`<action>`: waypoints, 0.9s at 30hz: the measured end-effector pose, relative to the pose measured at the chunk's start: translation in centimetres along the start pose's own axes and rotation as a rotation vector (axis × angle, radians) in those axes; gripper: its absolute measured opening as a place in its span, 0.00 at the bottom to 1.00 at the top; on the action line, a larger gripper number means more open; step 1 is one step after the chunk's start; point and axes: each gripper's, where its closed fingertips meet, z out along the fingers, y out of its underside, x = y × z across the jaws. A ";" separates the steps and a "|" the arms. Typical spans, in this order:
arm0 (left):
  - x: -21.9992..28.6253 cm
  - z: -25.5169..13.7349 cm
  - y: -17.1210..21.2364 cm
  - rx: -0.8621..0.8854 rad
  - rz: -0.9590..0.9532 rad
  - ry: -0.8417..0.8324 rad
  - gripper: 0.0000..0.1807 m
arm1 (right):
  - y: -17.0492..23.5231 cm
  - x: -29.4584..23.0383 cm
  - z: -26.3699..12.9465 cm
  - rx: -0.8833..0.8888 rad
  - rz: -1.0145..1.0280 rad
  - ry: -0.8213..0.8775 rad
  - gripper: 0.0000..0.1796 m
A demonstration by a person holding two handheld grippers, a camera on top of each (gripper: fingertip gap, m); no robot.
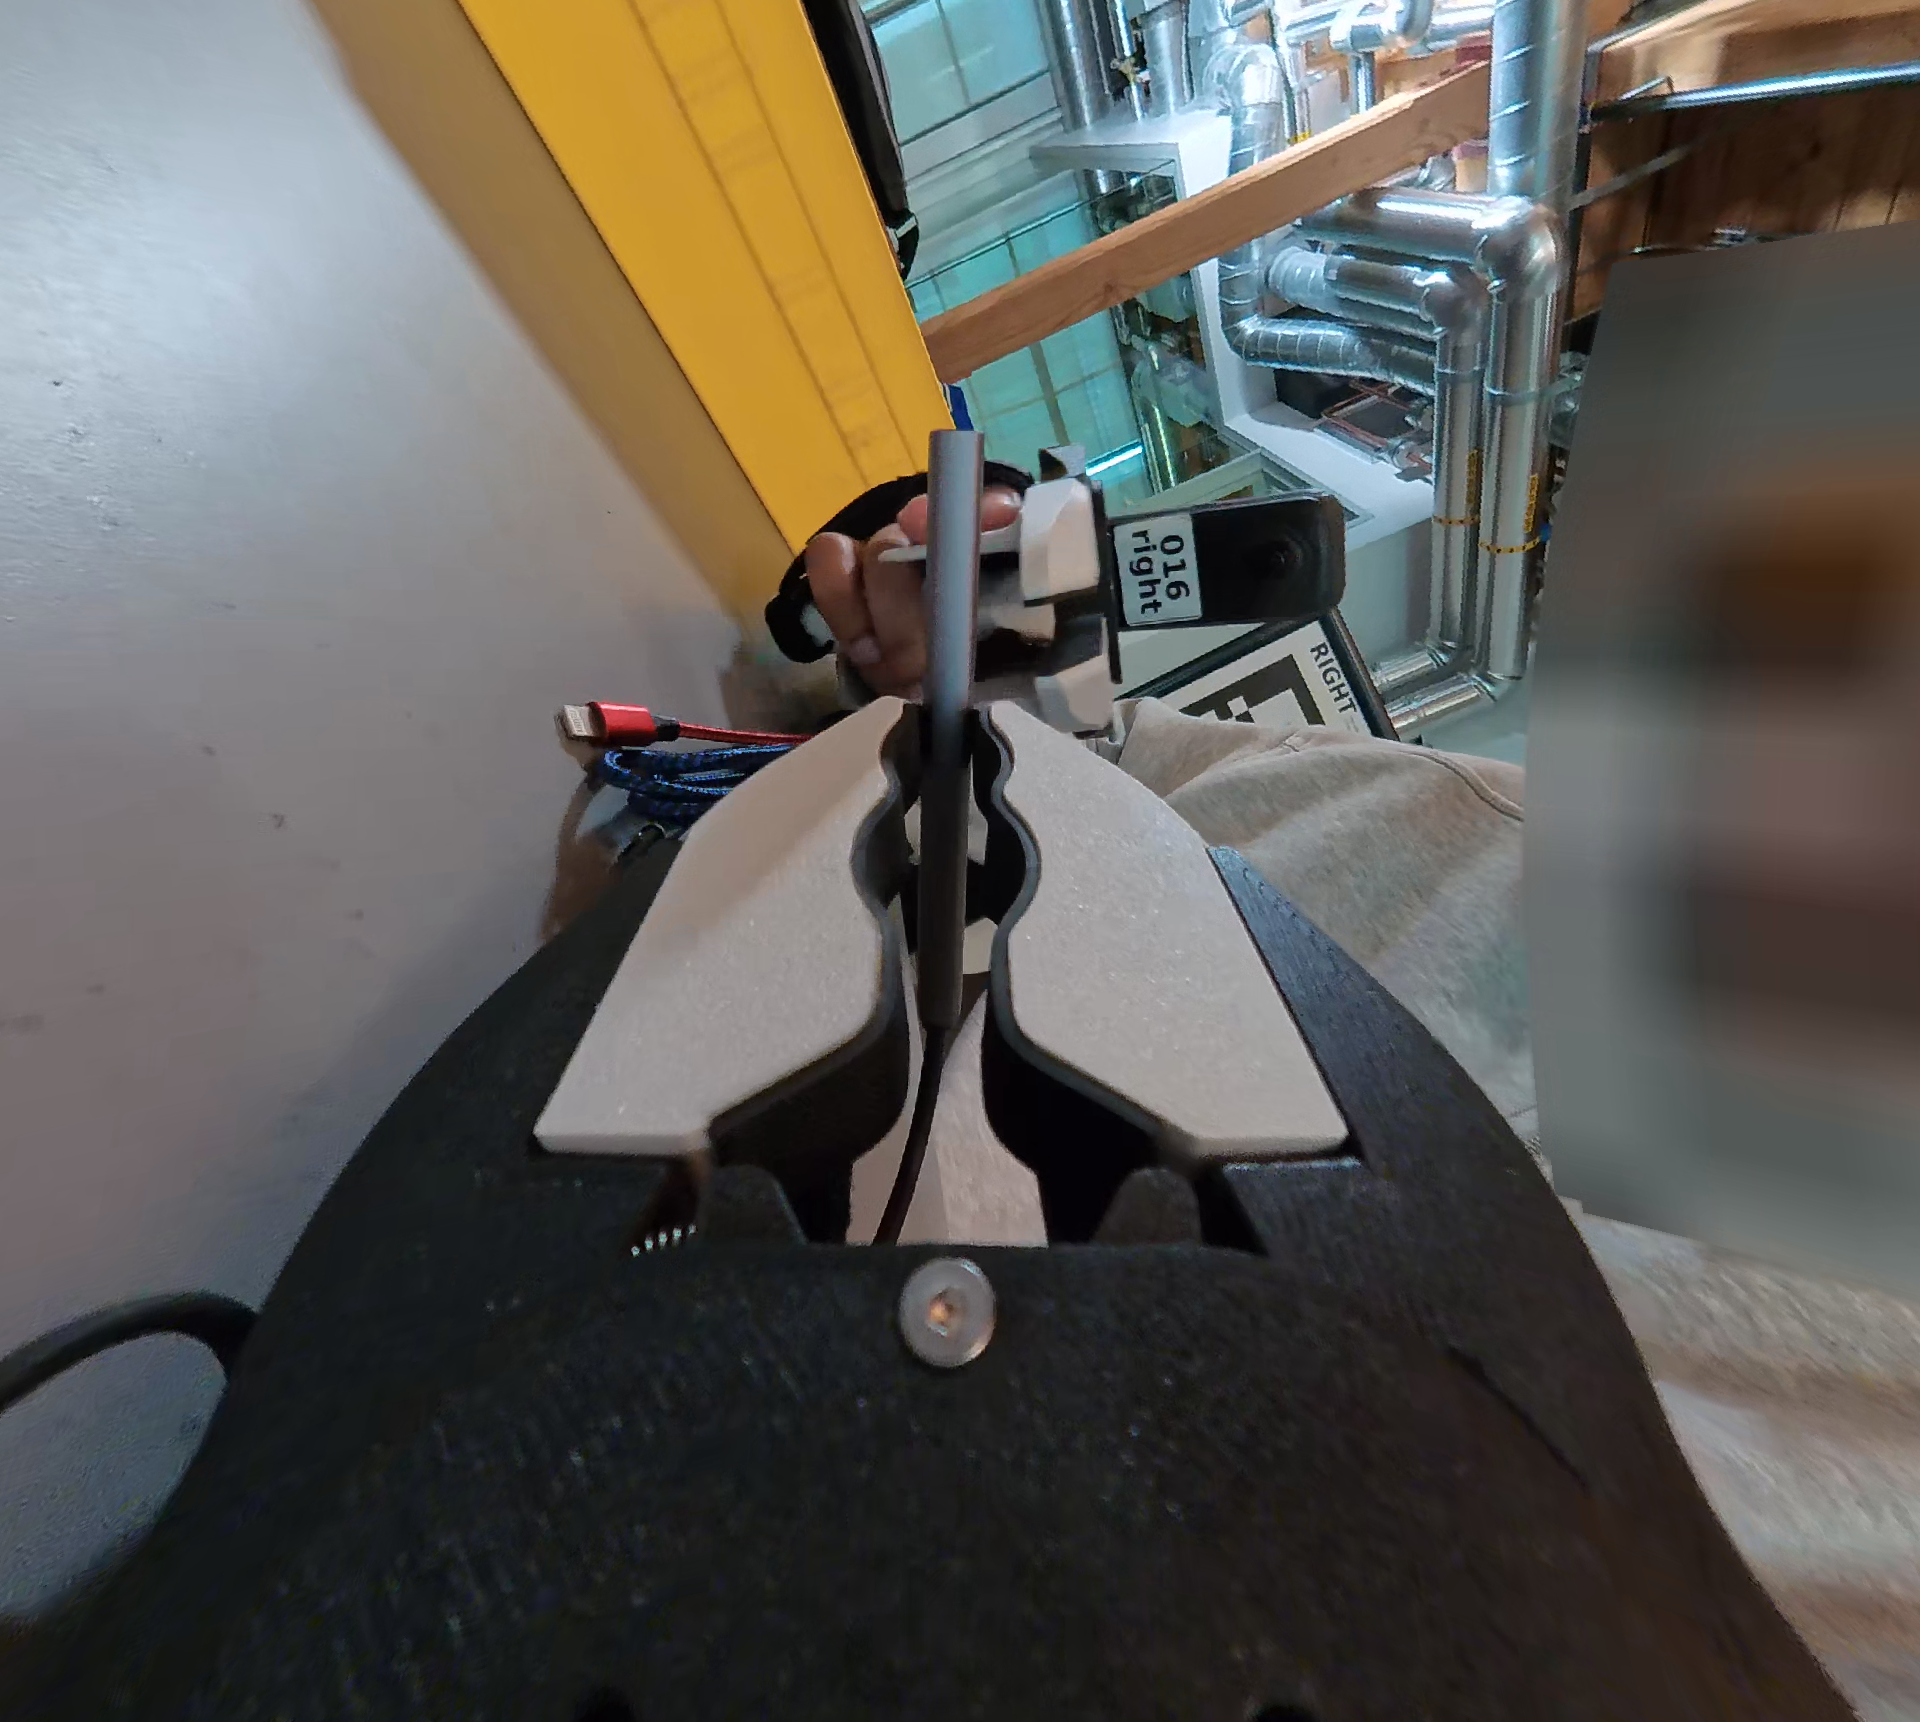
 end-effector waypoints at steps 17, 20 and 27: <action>-0.6 -0.6 -1.3 0.085 -0.064 -0.010 0.05 | -17.9 -4.4 16.6 0.076 -0.038 -0.372 0.01; -0.7 -0.6 -1.4 0.088 -0.065 -0.013 0.05 | -18.3 -6.1 22.5 -0.027 -0.161 -0.474 0.04; -0.5 -0.7 -1.7 0.089 -0.071 0.013 0.05 | -15.1 -10.2 33.4 -0.311 -0.733 -0.503 0.08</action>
